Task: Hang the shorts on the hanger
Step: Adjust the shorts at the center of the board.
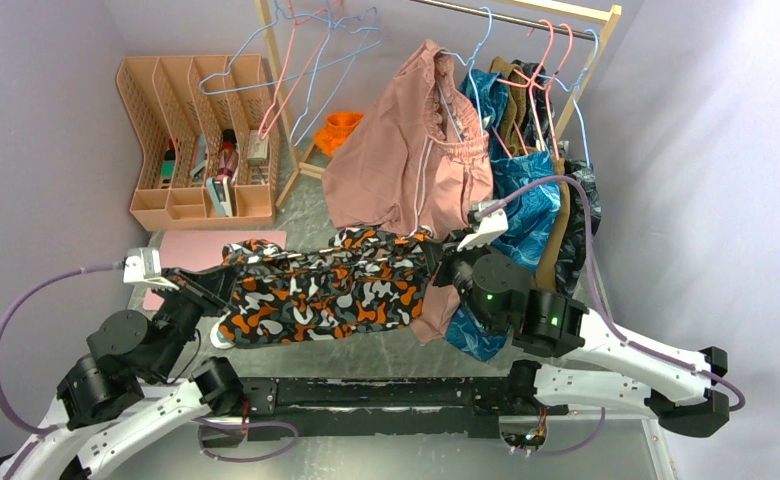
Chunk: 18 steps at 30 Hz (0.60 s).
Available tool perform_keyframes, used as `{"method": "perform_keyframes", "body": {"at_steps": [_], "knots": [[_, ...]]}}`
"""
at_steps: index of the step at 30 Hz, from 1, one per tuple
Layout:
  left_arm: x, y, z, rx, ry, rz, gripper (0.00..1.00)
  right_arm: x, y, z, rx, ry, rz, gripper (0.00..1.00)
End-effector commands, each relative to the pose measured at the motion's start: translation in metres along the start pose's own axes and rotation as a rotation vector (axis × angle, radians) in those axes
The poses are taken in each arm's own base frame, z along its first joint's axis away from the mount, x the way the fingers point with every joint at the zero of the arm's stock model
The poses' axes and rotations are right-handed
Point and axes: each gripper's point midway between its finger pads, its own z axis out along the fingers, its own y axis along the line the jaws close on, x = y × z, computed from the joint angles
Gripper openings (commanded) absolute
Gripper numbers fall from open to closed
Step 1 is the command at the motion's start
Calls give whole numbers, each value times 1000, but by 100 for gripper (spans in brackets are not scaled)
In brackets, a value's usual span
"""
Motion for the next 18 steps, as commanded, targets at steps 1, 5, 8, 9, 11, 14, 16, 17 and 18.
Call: {"method": "perform_keyframes", "body": {"at_steps": [1,5,8,9,11,14,16,17,18], "knots": [[-6,15,-7,-22,-53,-9,7,-4,-18,-4,62,-27,16,0],[-12,10,-7,-13,-59,9,7,-6,-11,-3,29,-26,6,0],[-17,1,-5,7,-50,51,7,-8,-4,-2,-1,-21,-15,0],[-19,-3,-5,20,-49,64,7,-9,-1,-2,-20,-23,-26,0],[-30,-15,-3,59,-69,96,7,-20,10,-4,-82,-50,-49,0],[-61,-39,-5,123,-124,172,7,-54,24,-14,-174,-132,-83,0],[-85,-56,-9,166,-159,225,7,-90,30,-28,-225,-216,-77,0],[-97,-66,-12,195,-172,244,7,-104,31,-34,-246,-251,-73,0],[-105,-75,-15,228,-181,263,7,-117,32,-41,-267,-288,-65,0]]}}
